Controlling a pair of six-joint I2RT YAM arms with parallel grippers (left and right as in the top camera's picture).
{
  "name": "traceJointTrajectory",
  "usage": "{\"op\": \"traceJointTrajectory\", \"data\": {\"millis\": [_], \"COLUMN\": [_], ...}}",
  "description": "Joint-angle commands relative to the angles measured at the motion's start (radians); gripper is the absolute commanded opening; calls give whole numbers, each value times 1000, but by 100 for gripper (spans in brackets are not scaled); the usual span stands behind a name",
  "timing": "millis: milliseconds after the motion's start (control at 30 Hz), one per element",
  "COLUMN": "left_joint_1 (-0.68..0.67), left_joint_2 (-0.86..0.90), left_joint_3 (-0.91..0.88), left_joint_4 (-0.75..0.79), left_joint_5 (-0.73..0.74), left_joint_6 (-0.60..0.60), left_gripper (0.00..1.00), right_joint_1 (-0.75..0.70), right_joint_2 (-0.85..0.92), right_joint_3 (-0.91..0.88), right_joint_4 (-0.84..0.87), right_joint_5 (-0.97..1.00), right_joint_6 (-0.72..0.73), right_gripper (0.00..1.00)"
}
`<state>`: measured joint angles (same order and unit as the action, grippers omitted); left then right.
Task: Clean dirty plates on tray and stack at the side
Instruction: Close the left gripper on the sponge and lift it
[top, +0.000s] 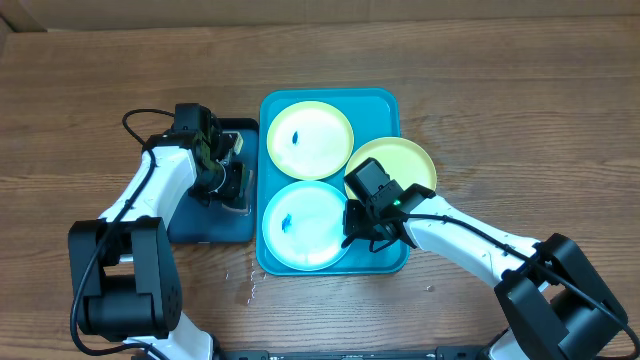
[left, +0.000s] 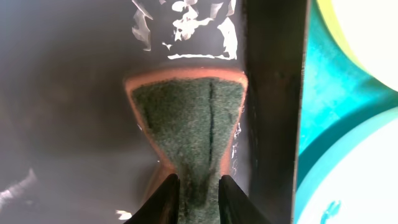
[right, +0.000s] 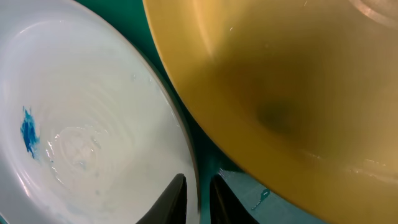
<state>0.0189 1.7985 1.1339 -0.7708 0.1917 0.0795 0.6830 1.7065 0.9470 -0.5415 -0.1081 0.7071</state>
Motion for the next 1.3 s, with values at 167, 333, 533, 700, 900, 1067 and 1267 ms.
{"op": "traceJointTrajectory", "data": {"millis": [167, 333, 533, 700, 900, 1067, 1267], "left_joint_1": [-7, -7, -7, -7, -7, -7, -7], "left_joint_2": [16, 16, 16, 16, 16, 16, 16], "left_joint_3": [6, 4, -22, -61, -65, -66, -68], "left_joint_4": [-1, 2, 28, 76, 80, 80, 76], "left_joint_5": [-34, -34, -33, 18, 19, 14, 7], "left_joint_6": [2, 2, -16, -15, -15, -15, -15], "left_gripper": [21, 20, 21, 21, 18, 18, 14], "right_joint_1": [2, 2, 2, 2, 2, 2, 2], "right_joint_2": [2, 2, 2, 2, 2, 2, 2], "right_joint_3": [-5, -5, -5, -5, -5, -5, -5], "right_joint_4": [5, 6, 6, 6, 6, 6, 6], "right_joint_5": [-5, -5, -5, -5, -5, -5, -5], "right_joint_6": [4, 5, 5, 5, 5, 5, 5], "right_gripper": [16, 22, 24, 24, 24, 24, 28]}}
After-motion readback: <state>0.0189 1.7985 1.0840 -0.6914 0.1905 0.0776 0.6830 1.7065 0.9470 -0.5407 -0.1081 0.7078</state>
